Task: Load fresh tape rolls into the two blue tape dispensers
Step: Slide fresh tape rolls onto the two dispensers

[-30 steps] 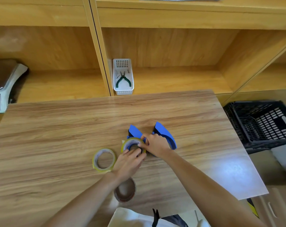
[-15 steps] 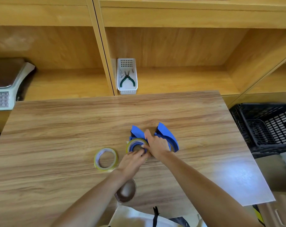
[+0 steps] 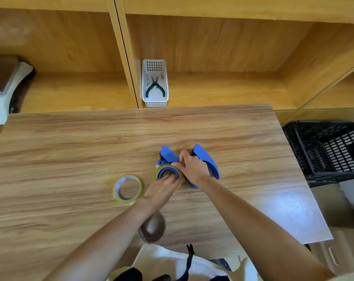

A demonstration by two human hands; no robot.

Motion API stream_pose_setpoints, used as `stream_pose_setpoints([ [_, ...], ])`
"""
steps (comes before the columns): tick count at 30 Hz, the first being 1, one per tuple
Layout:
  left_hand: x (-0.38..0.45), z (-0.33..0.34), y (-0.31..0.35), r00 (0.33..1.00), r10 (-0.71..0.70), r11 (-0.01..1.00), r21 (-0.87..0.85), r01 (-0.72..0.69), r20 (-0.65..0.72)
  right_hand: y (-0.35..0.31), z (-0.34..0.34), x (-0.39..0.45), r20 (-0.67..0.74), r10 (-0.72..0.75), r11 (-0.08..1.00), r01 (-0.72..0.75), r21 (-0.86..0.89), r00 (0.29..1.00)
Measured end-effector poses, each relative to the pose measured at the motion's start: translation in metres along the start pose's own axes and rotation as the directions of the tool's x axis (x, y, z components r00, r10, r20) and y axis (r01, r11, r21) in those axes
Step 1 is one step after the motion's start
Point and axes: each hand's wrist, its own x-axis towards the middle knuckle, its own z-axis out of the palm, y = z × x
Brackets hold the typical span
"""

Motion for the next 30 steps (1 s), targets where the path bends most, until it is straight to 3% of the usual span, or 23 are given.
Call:
stream_pose_setpoints([
  [3, -0.005, 0.000, -0.007, 0.999, -0.031, 0.997, -0.076, 0.033, 0.035, -0.009, 0.003, 0.000, -0.007, -0.017, 1.000, 0.017, 0.003, 1.000],
  [7, -0.028, -0.005, -0.029, 0.977, -0.099, 0.987, -0.140, 0.073, -0.190, -0.026, 0.009, 0.001, 0.009, -0.071, 0.997, 0.070, 0.042, 0.997],
  [10, -0.048, -0.011, -0.059, 0.910, -0.285, 0.957, -0.147, 0.251, -0.301, -0.043, 0.019, 0.000, 0.040, -0.151, 0.988, 0.151, 0.007, 0.988],
  [14, -0.071, -0.016, -0.092, 0.838, -0.521, 0.851, -0.170, 0.496, -0.163, -0.070, 0.040, -0.004, 0.135, -0.262, 0.956, 0.276, -0.097, 0.956],
  [18, -0.078, -0.014, -0.109, 0.750, -0.658, 0.736, -0.157, 0.659, 0.065, -0.089, 0.055, -0.013, 0.201, -0.248, 0.951, 0.277, -0.134, 0.948],
  [24, -0.077, -0.016, -0.113, 0.743, -0.661, 0.739, -0.084, 0.669, 0.104, -0.090, 0.066, -0.011, 0.246, -0.122, 0.978, 0.158, -0.135, 0.962],
  [30, -0.079, -0.022, -0.117, 0.811, -0.580, 0.805, 0.208, 0.556, 0.078, -0.092, 0.064, -0.013, 0.233, -0.117, 0.980, 0.149, -0.128, 0.965],
])
